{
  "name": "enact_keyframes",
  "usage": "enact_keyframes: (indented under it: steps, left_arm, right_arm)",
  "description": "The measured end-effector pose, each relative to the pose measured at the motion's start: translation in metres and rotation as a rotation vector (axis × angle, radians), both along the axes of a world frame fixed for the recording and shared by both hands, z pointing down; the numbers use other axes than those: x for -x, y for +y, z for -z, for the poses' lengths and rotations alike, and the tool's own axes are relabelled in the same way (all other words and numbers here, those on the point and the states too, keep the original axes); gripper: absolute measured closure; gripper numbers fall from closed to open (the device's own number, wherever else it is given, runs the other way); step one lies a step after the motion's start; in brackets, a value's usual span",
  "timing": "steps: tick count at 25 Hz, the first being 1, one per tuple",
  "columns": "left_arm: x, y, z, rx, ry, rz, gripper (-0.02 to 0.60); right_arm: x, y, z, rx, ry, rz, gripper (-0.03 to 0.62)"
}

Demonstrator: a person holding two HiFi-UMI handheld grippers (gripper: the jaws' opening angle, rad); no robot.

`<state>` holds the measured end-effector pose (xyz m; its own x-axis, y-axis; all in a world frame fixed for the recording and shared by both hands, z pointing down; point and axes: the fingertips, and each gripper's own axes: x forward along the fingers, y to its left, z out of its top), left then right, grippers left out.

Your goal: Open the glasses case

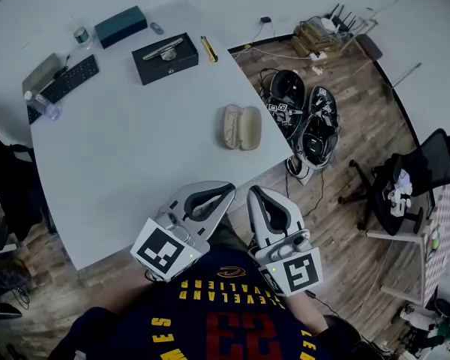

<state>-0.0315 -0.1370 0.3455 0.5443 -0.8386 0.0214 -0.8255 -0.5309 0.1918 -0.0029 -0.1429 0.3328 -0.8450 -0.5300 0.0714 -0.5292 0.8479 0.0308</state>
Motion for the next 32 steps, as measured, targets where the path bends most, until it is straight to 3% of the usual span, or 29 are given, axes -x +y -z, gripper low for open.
enact_keyframes:
  steps: [11, 20, 27, 32]
  left_arm:
    - [0.003, 0.016, 0.012, -0.058, -0.035, -0.015, 0.568]
    - [0.011, 0.013, 0.018, -0.074, -0.011, -0.006, 0.568]
    - [0.011, 0.006, 0.013, -0.054, 0.007, -0.008, 0.568]
    - [0.022, -0.007, 0.000, 0.002, -0.006, 0.033, 0.568]
  right_arm:
    - [0.000, 0.014, 0.002, -0.001, -0.009, -0.021, 0.577]
    - [0.002, 0.013, 0.005, 0.003, -0.012, -0.037, 0.577]
    - [-0.005, 0.007, 0.002, 0.013, 0.007, -0.054, 0.577]
    - [-0.006, -0.003, 0.000, 0.024, 0.019, -0.060, 0.577]
